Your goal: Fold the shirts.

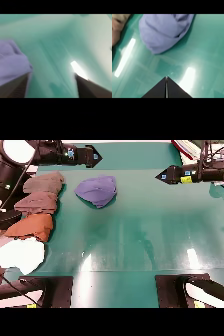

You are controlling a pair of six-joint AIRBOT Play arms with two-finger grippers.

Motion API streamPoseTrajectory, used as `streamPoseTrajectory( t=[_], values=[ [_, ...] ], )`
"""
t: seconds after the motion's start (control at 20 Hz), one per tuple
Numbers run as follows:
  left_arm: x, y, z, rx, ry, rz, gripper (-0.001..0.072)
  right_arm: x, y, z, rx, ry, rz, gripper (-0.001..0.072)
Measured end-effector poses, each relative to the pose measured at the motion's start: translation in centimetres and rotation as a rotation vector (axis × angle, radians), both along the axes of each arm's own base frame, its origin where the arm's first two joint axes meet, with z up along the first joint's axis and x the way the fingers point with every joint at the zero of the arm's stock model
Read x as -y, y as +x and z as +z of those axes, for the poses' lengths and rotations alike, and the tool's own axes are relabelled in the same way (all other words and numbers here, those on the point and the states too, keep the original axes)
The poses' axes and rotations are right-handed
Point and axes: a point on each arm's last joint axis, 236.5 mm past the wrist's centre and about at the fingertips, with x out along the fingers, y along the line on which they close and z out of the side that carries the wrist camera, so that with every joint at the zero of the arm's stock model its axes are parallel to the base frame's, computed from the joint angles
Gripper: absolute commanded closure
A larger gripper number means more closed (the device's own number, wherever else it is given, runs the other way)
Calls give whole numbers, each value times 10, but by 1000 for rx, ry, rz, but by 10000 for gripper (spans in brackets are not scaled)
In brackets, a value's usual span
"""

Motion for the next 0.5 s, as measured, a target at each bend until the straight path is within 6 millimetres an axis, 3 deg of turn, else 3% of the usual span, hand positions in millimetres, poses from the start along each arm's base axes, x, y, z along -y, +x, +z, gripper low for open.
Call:
streamPoseTrajectory(
  t=[0.05, 0.15, 0.35, 0.5],
  values=[
    [-5, 10, -10, 2, 28, 21, 2, 0, 2, 3, 11, 3, -6, 695],
    [-14, 32, -50, -53, 91, 68, 2, 1, 4, 8, 25, 6, -10, 695],
    [-36, 67, -158, -261, 179, 150, 2, 0, 4, 10, 28, 7, -7, 695],
    [-50, 83, -225, -382, 208, 199, 2, -1, 3, 10, 26, 8, -4, 695]
  ],
)
